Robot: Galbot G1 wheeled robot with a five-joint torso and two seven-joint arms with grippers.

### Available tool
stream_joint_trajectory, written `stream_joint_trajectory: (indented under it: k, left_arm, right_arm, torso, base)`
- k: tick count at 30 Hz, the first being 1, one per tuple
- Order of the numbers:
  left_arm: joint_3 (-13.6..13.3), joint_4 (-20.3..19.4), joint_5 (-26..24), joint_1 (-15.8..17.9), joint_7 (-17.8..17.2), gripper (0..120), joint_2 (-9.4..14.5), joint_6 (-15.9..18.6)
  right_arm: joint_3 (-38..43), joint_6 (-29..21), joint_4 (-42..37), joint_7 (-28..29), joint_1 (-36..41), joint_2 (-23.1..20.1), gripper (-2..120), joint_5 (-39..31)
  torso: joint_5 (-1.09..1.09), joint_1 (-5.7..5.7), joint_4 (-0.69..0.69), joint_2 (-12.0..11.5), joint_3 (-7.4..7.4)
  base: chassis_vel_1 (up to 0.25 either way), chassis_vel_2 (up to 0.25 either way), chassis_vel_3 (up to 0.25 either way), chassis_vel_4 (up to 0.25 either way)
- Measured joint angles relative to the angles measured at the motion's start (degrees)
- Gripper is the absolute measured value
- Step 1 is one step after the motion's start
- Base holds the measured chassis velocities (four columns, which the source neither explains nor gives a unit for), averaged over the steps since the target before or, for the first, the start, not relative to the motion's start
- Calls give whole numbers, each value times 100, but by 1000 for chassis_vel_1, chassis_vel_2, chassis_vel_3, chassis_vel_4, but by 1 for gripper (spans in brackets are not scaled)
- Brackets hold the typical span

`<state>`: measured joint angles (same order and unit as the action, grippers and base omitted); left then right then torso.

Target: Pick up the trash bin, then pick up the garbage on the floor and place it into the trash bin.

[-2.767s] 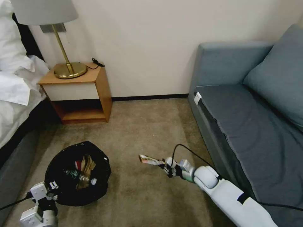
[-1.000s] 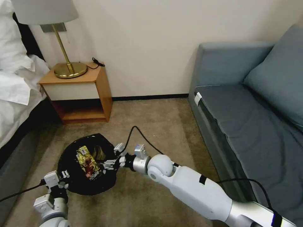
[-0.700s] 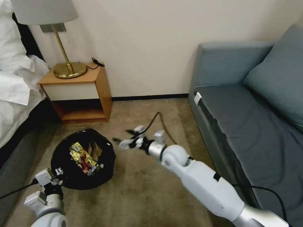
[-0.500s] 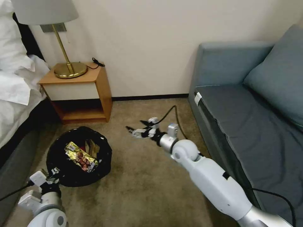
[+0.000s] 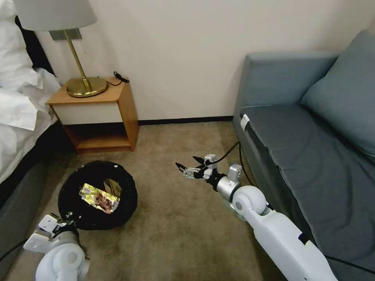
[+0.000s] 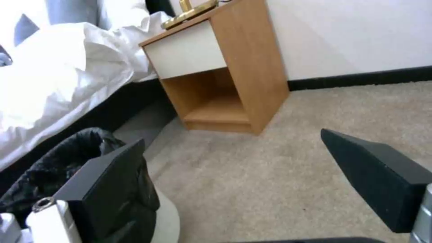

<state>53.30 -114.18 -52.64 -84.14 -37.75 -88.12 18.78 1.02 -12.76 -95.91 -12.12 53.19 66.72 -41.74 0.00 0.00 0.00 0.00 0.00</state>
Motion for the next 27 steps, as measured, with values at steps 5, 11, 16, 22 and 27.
stream_joint_trajectory:
  k: [5, 11, 16, 22, 27]
  left_arm:
    - [6, 91, -44, 0, -44, 3, 16, 53]
    - [7, 14, -216, -117, -4, 18, 19, 233]
    - [19, -106, -146, -230, 71, 32, 81, 362]
    - [37, -278, 399, -491, 393, 55, 186, 383]
    - [35, -401, 1847, -804, 1097, 73, 261, -303]
  right_arm:
    - [46, 30, -50, -46, 95, -16, 100, 56]
    - [74, 35, -130, -68, 159, -44, 100, 82]
    - [94, 71, -173, -109, 220, -55, 100, 118]
    - [167, 144, -264, -133, 349, -39, 100, 128]
    - [326, 239, -320, 85, 524, -11, 100, 358]
  torso:
    - [-1, 0, 0, 0, 0]
    - [0, 0, 0, 0, 0]
    - [0, 0, 0, 0, 0]
    - [0, 0, 1, 0, 0]
    - [0, 0, 1, 0, 0]
  base:
    - [0, 0, 0, 0]
    - [0, 0, 0, 0]
    - [0, 0, 0, 0]
    - [0, 0, 0, 0]
    - [0, 0, 0, 0]
